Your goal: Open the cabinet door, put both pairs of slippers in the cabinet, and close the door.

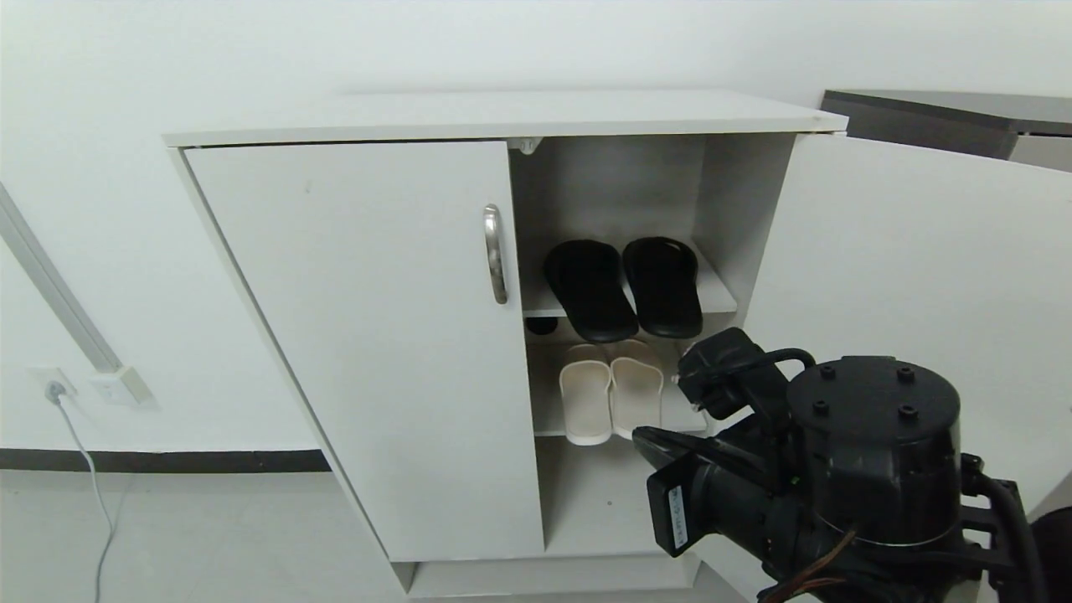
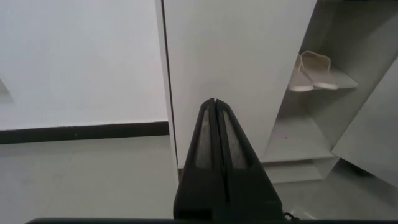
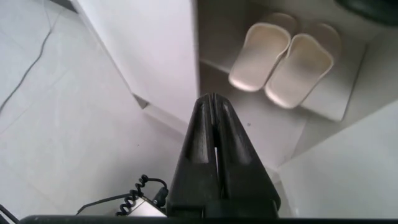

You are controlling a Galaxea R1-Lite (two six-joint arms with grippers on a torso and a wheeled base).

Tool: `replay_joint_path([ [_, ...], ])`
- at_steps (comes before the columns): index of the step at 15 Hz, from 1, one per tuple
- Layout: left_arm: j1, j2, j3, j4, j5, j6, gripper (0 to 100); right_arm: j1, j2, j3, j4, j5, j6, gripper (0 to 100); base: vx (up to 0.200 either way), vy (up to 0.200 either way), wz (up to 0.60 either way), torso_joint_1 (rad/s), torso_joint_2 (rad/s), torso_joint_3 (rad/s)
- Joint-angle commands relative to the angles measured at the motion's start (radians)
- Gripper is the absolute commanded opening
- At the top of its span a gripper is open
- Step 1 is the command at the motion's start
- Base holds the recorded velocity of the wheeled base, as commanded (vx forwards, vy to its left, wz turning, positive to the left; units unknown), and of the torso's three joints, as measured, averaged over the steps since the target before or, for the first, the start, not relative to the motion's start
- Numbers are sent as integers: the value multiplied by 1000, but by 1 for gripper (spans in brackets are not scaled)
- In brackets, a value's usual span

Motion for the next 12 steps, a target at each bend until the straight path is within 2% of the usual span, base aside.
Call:
replay_joint_path([
  [1, 0, 0, 0, -1, 0, -1, 0, 2, 5, 4, -5, 1, 0, 0, -200, 0, 0, -7, -2, 2],
  [6, 0, 0, 1, -1, 0, -1, 0, 5, 6, 11, -6, 1, -1, 0, -200, 0, 0, 1, 1, 1],
  [12, 0, 0, 0, 0, 2, -1, 0, 5, 6, 16, -6, 1, -1, 0, 0, 0, 0, 0, 0, 0],
])
